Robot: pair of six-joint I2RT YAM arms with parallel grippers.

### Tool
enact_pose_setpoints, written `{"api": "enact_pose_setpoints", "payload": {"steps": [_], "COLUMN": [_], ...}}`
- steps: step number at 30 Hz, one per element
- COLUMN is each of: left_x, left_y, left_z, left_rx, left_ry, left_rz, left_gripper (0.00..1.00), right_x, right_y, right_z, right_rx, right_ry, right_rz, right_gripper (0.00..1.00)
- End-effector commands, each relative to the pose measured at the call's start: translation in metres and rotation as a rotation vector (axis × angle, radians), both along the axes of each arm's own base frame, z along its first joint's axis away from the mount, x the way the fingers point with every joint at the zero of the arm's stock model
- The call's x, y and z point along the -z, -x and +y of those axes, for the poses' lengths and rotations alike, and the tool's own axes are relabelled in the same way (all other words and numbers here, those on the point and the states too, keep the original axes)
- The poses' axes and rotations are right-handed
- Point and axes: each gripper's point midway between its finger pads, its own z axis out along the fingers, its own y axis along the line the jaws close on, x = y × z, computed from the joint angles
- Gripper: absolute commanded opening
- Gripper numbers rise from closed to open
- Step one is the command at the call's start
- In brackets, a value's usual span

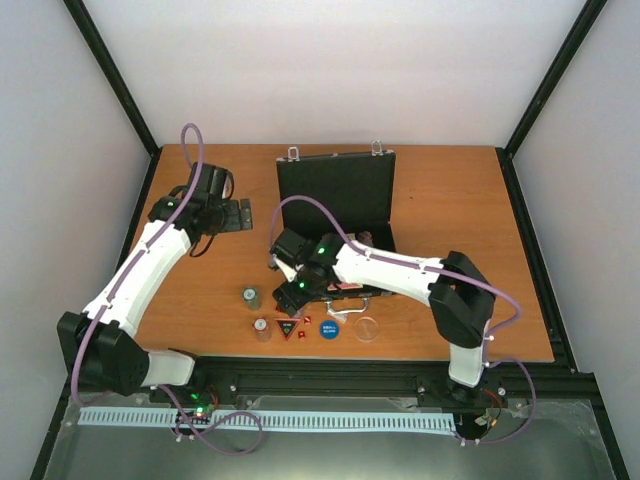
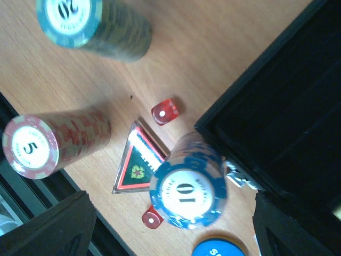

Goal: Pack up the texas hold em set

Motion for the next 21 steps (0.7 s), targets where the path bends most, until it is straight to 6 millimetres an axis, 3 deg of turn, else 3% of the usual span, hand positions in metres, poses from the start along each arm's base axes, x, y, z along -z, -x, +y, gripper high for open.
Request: {"api": "enact_pose_setpoints", "payload": {"steps": [1, 9, 16, 21], "left_x": [-0.005, -0.005, -0.002, 0.002], "left_y": [0.01, 0.012, 0.008, 0.006], "left_z": [0.006, 0.005, 0.0, 0.001], "left_rx": [-0.024, -0.012, 0.001, 0.004], "left_ry": [0.002, 0.006, 0.018, 0.008], "left_rz": [-0.014, -0.022, -0.019, -0.01], "left_gripper": [1.0, 1.0, 1.0, 1.0], "right_x": [0.016, 0.033, 0.043, 0.044], "right_y": [0.017, 0.003, -0.006, -0.005], "right_z": [0.006, -0.006, -0.003, 0.0], "right_rx": [-0.06, 0.016, 0.021, 0.01], "right_ry": [0.067, 0.192, 0.227, 0.228], "right_rz": [0.011, -0.039, -0.061, -0.049], "right_gripper": [0.83, 0.83, 0.82, 0.74]}}
